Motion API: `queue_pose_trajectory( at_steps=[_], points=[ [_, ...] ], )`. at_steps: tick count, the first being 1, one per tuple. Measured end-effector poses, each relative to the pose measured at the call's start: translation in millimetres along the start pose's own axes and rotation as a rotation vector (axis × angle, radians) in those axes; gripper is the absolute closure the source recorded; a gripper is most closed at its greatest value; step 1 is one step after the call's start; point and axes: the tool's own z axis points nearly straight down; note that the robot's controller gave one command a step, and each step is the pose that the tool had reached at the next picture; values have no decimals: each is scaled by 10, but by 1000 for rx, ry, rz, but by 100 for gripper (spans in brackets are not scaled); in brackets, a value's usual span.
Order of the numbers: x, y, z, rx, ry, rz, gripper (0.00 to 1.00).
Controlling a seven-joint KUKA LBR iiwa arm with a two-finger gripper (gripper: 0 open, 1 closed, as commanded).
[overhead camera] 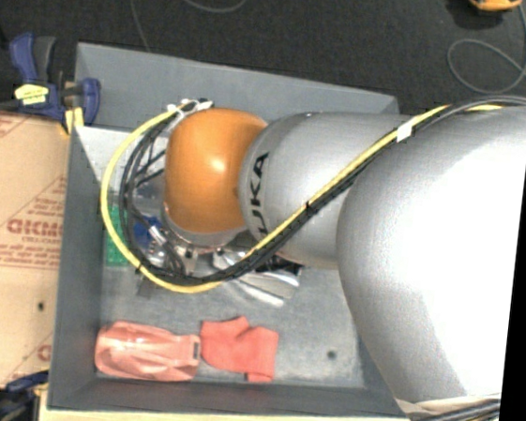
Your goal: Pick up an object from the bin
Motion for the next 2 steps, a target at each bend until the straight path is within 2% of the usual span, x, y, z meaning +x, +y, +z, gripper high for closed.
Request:
queue_pose_trajectory(
  at_steps=[2],
  points=[
    [1,-8,-246,-1,-1,4,100]
  ],
)
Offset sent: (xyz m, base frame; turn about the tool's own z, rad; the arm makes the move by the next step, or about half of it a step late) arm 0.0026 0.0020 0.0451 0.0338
